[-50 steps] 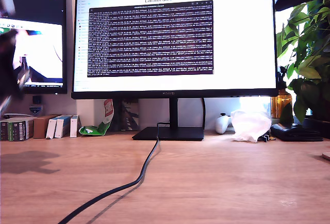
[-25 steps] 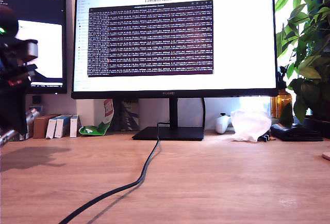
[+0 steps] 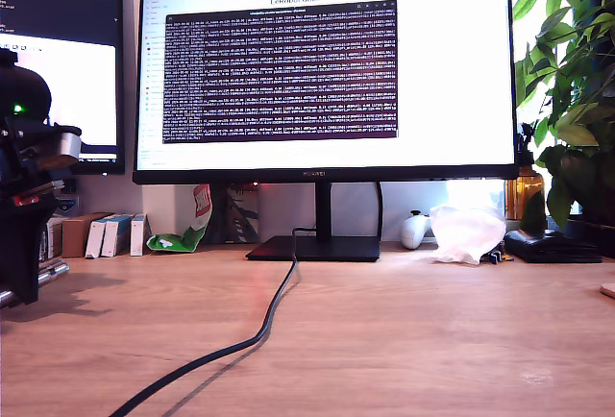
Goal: Pick the metallic laser pointer with your right arm, pass it to your left arm, then place it down to the left side of the table
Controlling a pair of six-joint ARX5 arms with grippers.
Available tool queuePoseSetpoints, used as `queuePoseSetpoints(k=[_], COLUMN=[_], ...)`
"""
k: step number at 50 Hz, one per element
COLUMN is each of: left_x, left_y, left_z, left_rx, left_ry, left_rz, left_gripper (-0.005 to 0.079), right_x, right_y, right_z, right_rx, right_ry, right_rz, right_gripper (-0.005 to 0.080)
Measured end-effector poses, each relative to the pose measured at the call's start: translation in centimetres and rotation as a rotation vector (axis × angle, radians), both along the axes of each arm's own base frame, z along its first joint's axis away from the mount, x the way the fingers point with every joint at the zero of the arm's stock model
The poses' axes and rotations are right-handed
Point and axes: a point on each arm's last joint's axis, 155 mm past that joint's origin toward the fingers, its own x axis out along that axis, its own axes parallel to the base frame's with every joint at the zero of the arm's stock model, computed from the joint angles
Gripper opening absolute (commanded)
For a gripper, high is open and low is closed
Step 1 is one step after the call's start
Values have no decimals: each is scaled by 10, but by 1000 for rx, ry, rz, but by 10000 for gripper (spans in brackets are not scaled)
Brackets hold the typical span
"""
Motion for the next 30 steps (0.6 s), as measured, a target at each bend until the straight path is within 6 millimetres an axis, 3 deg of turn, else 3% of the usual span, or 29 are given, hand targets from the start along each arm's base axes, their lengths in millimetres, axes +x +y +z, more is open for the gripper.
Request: queuePoseSetpoints(k=[4,11,15,30], left_x=[1,5,7,7], left_y=[2,3,4,2], left_z=[0,0,0,0], left_rx=[10,21,24,22], left_ry=[-4,-22,-28,-32], left_rz=[1,2,2,-4], left_gripper=[-15,141,189,203], right_x=[0,0,0,0], right_y=[0,0,0,1], right_z=[0,0,0,0], right_rx=[0,0,0,11], right_ry=[0,0,0,4], right_rz=[0,0,0,1], right_gripper=[-13,-13,-13,-13])
